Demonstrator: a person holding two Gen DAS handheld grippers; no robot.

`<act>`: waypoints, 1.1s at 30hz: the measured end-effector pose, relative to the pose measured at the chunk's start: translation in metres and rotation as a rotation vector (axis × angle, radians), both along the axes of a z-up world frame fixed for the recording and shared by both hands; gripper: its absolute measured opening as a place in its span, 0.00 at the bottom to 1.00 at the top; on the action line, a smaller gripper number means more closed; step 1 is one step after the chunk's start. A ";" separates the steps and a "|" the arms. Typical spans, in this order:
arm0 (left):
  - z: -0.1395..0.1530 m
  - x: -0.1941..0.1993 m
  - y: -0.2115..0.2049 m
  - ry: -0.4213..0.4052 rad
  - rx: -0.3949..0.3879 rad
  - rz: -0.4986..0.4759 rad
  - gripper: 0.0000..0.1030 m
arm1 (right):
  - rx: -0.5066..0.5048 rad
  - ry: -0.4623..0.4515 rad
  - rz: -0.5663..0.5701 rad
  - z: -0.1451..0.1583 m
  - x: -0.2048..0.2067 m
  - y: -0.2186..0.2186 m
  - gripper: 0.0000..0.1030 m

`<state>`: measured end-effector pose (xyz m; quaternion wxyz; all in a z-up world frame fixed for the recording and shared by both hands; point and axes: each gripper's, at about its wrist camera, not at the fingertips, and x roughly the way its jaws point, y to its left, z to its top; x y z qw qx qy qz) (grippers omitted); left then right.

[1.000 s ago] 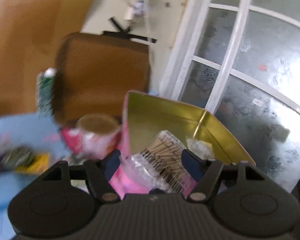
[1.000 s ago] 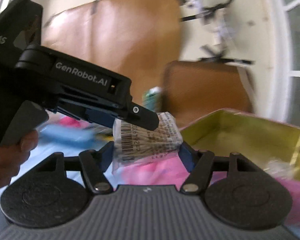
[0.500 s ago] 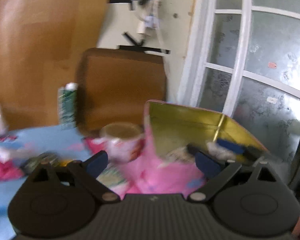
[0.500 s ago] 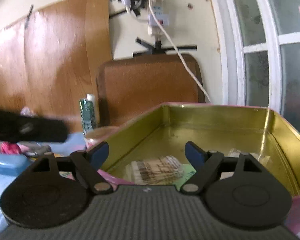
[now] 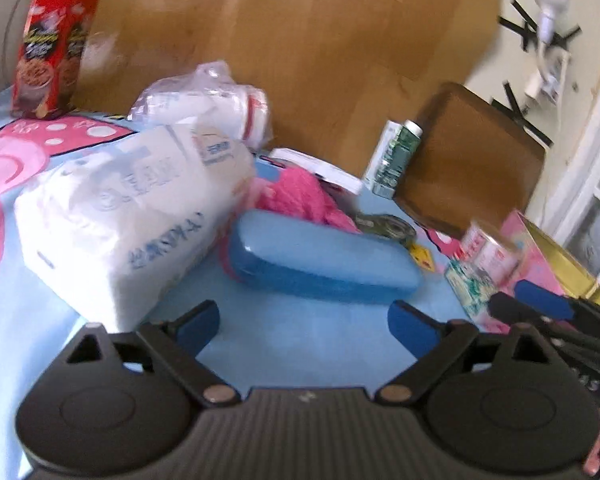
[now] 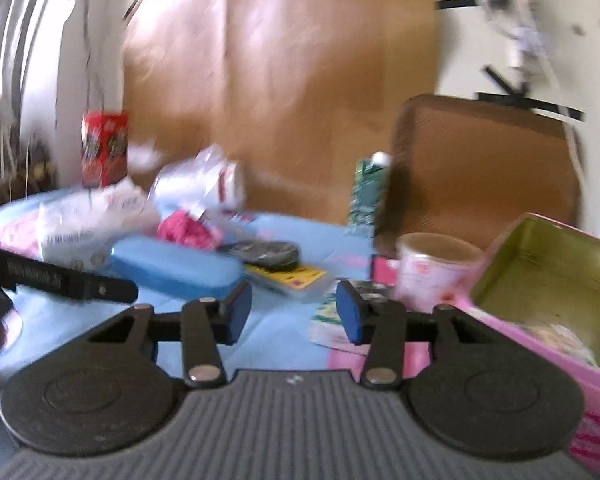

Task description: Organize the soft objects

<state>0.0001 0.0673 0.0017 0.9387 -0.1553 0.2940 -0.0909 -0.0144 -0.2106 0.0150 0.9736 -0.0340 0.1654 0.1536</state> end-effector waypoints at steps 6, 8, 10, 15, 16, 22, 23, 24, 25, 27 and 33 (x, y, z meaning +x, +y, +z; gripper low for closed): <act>0.004 -0.005 -0.009 -0.049 0.028 -0.037 0.94 | 0.056 0.083 -0.002 0.015 0.054 0.020 0.49; 0.004 -0.010 -0.010 -0.072 0.027 -0.040 0.94 | 0.125 0.139 0.000 0.024 0.078 0.024 0.50; 0.003 -0.011 -0.006 -0.095 0.011 -0.040 0.95 | 0.133 0.173 0.054 0.029 0.087 0.037 0.50; 0.003 -0.011 0.005 -0.109 -0.053 -0.019 0.96 | -0.023 0.074 0.183 0.037 0.082 0.089 0.56; 0.003 -0.011 0.006 -0.104 -0.064 -0.017 0.96 | -0.059 0.073 0.192 0.037 0.087 0.099 0.55; 0.002 -0.012 0.009 -0.113 -0.082 -0.008 0.96 | -0.175 0.144 0.166 0.019 0.129 0.118 0.18; 0.002 -0.013 0.007 -0.114 -0.083 -0.006 0.96 | -0.149 0.155 0.158 0.018 0.131 0.111 0.03; 0.002 -0.012 0.008 -0.114 -0.086 -0.009 0.96 | -0.122 0.152 0.150 0.020 0.129 0.104 0.03; 0.002 -0.011 0.009 -0.112 -0.088 -0.009 0.97 | -0.102 0.139 0.140 0.022 0.124 0.096 0.03; 0.002 -0.010 0.010 -0.105 -0.090 -0.011 0.97 | -0.090 0.093 0.113 0.028 0.108 0.081 0.03; 0.001 -0.008 0.014 -0.085 -0.116 -0.019 0.97 | -0.064 0.010 0.115 0.036 0.032 0.022 0.02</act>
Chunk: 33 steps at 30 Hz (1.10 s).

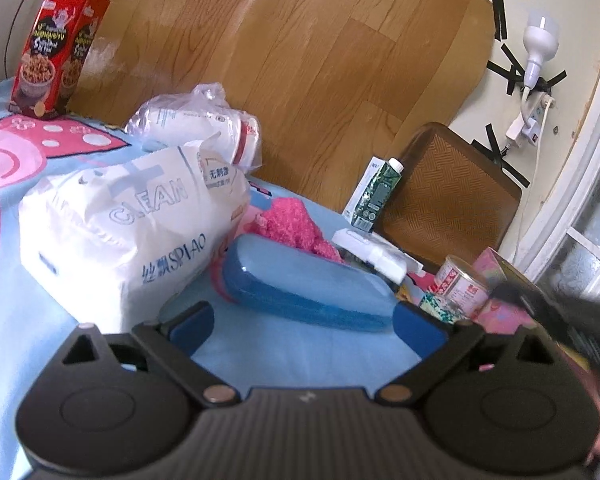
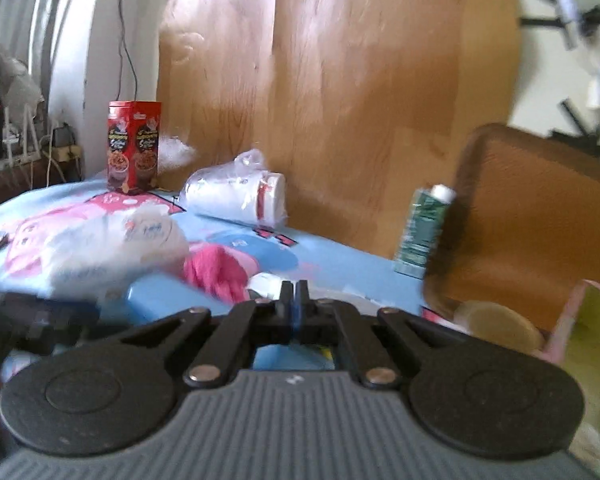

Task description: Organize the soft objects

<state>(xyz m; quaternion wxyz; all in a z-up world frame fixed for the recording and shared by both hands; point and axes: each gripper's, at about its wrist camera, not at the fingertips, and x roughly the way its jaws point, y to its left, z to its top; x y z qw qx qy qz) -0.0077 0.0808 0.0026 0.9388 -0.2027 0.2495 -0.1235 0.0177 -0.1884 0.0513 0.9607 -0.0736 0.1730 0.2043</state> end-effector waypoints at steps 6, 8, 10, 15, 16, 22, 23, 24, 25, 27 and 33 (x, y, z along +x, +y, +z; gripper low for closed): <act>-0.003 0.009 0.003 0.048 -0.065 -0.044 0.97 | -0.030 0.061 -0.046 -0.025 -0.070 -0.049 0.05; -0.003 0.009 -0.003 0.063 -0.034 -0.027 0.97 | -0.015 0.091 -0.076 -0.031 -0.071 -0.053 0.06; -0.002 0.005 -0.008 0.057 0.001 -0.014 0.97 | 0.025 0.093 -0.088 -0.027 -0.060 -0.053 0.07; -0.001 0.001 -0.006 0.042 0.024 0.017 0.97 | 0.178 0.092 -0.073 -0.011 0.000 -0.032 0.39; -0.001 0.001 -0.004 0.044 0.017 0.024 0.97 | 0.233 0.122 -0.079 -0.011 0.016 -0.031 0.44; -0.002 0.001 0.002 0.023 -0.016 0.018 0.97 | 0.408 0.405 -0.205 -0.019 0.109 -0.015 0.54; -0.001 0.000 0.001 0.014 -0.018 0.011 0.97 | 0.442 0.465 -0.234 -0.023 0.118 -0.016 0.54; -0.001 0.000 0.000 0.005 -0.017 0.003 0.97 | 0.481 0.506 -0.252 -0.027 0.124 -0.018 0.55; 0.000 0.000 -0.001 -0.003 -0.014 -0.005 0.97 | 0.518 0.536 -0.264 -0.031 0.128 -0.020 0.56; 0.001 -0.001 -0.005 -0.019 -0.002 -0.022 0.97 | 0.571 0.580 -0.301 -0.036 0.139 -0.023 0.57; 0.002 -0.005 -0.002 -0.061 -0.026 -0.040 0.99 | 0.734 0.686 -0.343 -0.053 0.170 -0.039 0.59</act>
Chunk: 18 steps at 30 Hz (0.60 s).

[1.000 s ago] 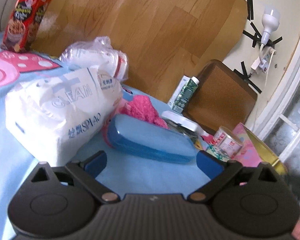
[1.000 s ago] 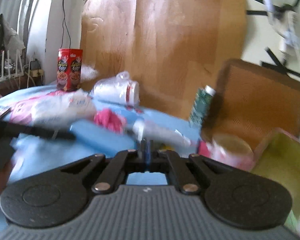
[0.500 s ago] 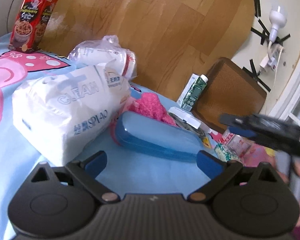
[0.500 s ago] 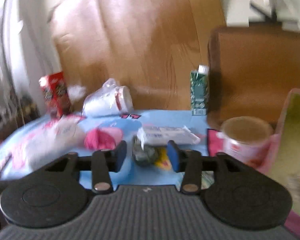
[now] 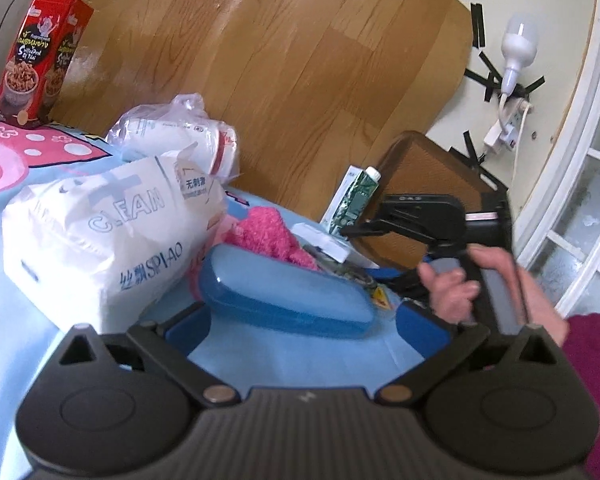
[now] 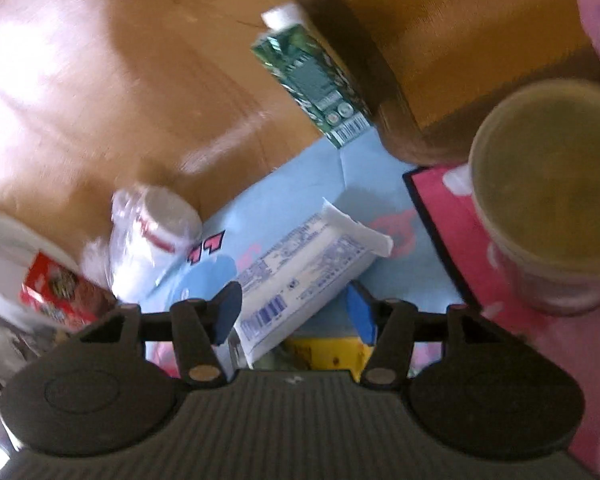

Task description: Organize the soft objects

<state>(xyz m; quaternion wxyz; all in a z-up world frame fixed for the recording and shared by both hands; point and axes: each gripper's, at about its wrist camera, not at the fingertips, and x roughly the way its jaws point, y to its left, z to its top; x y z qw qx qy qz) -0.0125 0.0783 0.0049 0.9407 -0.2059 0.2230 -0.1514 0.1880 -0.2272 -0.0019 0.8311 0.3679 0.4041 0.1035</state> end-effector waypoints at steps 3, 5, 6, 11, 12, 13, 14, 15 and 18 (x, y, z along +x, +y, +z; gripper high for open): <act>0.000 0.000 0.003 0.001 -0.020 0.003 0.99 | 0.063 0.017 -0.034 -0.009 0.009 0.003 0.36; 0.000 0.001 0.004 -0.002 -0.025 0.006 0.99 | 0.104 0.029 -0.032 -0.012 0.011 0.005 0.25; 0.000 0.000 0.004 -0.005 -0.025 0.008 0.99 | 0.118 0.014 -0.044 -0.013 0.010 0.007 0.22; 0.000 -0.001 0.006 -0.014 -0.024 0.015 0.99 | 0.085 -0.104 -0.014 0.009 -0.013 0.013 0.14; 0.000 -0.002 0.006 -0.014 -0.025 0.020 0.99 | 0.071 -0.140 -0.003 0.019 -0.022 0.011 0.14; 0.000 -0.002 0.007 -0.013 -0.026 0.026 0.99 | 0.055 -0.175 0.003 0.027 -0.031 0.009 0.13; -0.001 -0.002 0.008 -0.011 -0.028 0.028 0.99 | 0.039 -0.216 0.016 0.036 -0.043 0.006 0.13; -0.001 -0.002 0.009 -0.008 -0.030 0.028 0.99 | 0.026 -0.252 0.035 0.043 -0.057 0.000 0.13; -0.002 0.002 0.013 0.019 -0.060 -0.016 0.99 | 0.026 -0.300 0.108 0.052 -0.106 -0.022 0.13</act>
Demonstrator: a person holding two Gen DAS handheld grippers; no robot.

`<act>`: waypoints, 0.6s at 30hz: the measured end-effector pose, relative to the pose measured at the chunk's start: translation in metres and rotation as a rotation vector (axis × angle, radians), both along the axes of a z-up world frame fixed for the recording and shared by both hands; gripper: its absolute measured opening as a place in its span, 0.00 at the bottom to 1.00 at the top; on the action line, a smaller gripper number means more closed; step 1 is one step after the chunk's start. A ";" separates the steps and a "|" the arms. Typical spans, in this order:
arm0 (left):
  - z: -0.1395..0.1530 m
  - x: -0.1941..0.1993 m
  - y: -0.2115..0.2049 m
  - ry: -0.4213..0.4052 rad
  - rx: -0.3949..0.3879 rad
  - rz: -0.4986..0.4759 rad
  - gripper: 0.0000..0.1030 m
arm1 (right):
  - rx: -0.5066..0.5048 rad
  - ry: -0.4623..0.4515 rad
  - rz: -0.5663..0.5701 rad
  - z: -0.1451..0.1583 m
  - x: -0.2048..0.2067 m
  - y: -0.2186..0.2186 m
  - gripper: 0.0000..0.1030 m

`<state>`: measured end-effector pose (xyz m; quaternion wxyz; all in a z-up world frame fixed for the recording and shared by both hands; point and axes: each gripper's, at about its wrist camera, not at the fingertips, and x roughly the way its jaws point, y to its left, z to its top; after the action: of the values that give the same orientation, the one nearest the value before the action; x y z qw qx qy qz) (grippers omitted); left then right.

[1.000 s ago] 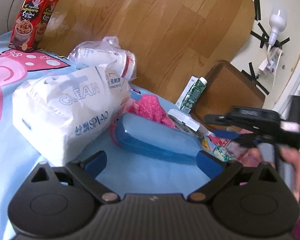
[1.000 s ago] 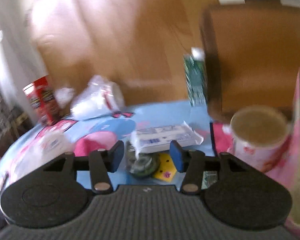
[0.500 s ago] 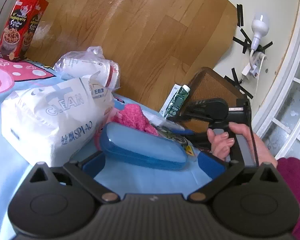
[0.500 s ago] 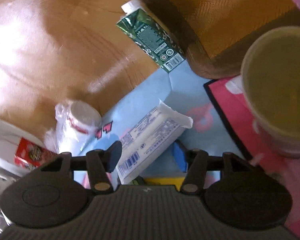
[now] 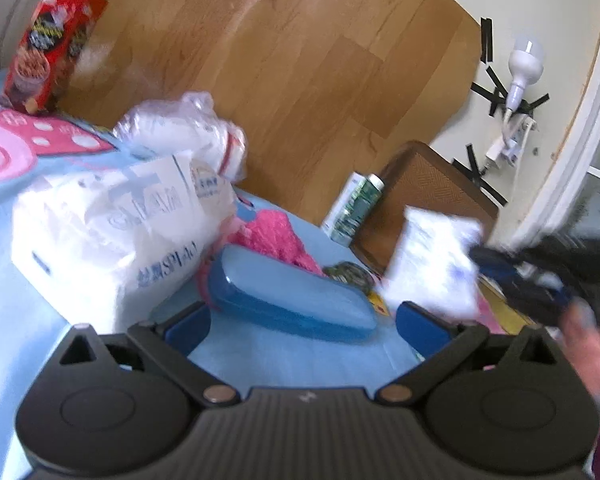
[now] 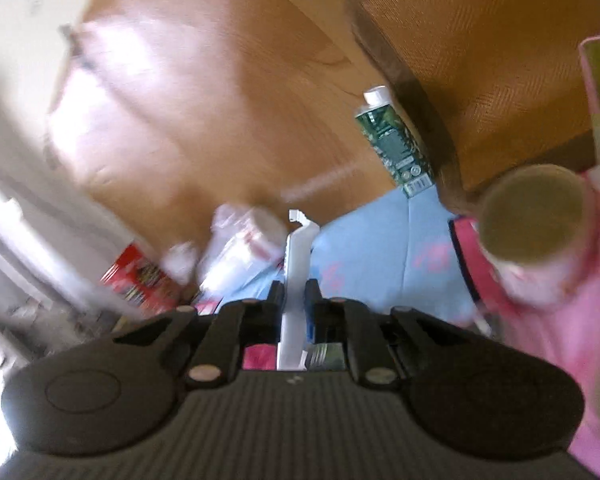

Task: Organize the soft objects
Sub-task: 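Carry the white wipes packet into the pink tin and release it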

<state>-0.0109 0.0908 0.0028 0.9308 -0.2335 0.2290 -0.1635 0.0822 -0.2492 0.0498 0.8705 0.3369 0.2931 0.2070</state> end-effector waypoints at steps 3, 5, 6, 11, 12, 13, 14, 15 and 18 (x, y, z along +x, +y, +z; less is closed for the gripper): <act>-0.001 0.005 -0.001 0.040 -0.032 -0.068 0.99 | 0.015 0.015 0.072 -0.002 -0.055 -0.009 0.13; 0.000 0.006 -0.010 0.054 -0.028 -0.106 0.99 | 0.021 0.054 0.105 -0.016 -0.088 -0.013 0.13; 0.000 0.005 -0.017 0.061 -0.031 -0.133 0.98 | 0.015 0.077 0.113 -0.024 -0.101 -0.016 0.14; 0.005 0.000 -0.067 0.095 0.024 -0.304 0.94 | -0.297 0.032 0.018 -0.045 -0.146 -0.011 0.37; 0.006 -0.001 -0.076 0.094 0.047 -0.329 0.94 | -0.377 0.003 0.017 -0.046 -0.152 -0.005 0.45; 0.008 -0.002 -0.084 0.093 0.069 -0.357 0.94 | -0.426 -0.022 0.033 -0.047 -0.156 0.001 0.48; 0.008 -0.001 -0.091 0.097 0.080 -0.380 0.94 | -0.458 -0.044 0.066 -0.048 -0.160 0.008 0.53; 0.008 0.000 -0.097 0.109 0.084 -0.404 0.94 | -0.474 -0.061 0.101 -0.050 -0.162 0.014 0.58; 0.003 0.008 -0.118 0.168 0.102 -0.449 0.94 | -0.539 -0.122 0.156 -0.055 -0.166 0.022 0.71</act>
<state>-0.0032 -0.0268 0.0055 0.8592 -0.1423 0.3599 -0.3346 -0.0842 -0.2276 -0.0056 0.9261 0.0566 0.3098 0.2078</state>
